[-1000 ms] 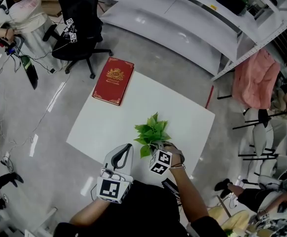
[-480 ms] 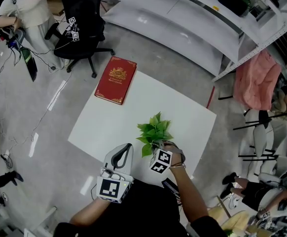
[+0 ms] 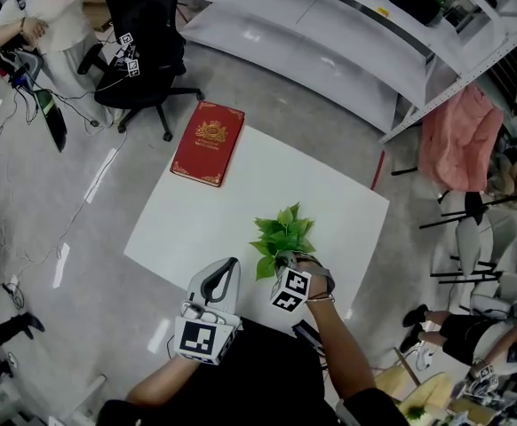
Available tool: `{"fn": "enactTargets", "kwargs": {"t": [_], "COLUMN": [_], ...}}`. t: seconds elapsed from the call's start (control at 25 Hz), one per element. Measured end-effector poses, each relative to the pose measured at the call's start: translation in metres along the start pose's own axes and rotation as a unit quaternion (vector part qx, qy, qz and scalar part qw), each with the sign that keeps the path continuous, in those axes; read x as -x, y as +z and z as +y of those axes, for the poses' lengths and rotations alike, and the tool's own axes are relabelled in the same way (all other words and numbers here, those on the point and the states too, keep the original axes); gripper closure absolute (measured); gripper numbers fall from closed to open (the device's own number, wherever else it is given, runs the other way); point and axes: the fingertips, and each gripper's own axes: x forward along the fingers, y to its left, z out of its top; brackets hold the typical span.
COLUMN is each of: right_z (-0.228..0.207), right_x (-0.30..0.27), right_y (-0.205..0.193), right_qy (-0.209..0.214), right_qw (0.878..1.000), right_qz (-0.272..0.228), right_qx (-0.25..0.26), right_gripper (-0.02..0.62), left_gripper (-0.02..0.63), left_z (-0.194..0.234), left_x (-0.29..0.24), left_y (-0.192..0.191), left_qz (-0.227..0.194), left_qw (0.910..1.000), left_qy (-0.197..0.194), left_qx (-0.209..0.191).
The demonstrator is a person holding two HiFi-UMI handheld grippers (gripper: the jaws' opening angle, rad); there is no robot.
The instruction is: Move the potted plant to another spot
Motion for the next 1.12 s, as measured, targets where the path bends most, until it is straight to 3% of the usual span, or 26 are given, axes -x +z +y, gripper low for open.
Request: {"fn": "enactTargets", "kwargs": {"t": [0.52, 1.12], "right_z": [0.007, -0.003], "right_x": [0.019, 0.042], "right_y": [-0.012, -0.067], "right_qy": [-0.019, -0.062], "right_qw": [0.999, 0.995], "right_qz": [0.006, 0.025], "right_qx": [-0.033, -0.076], "right_gripper": [0.581, 0.581], "left_gripper": [0.588, 0.588], "left_z": [-0.013, -0.061], "left_x": [0.004, -0.025], "left_y": [0.006, 0.008], "left_qz": [-0.02, -0.018], "left_qw": [0.9993, 0.9953], "left_qy": [-0.031, -0.09], "left_qx": [-0.009, -0.032]}}
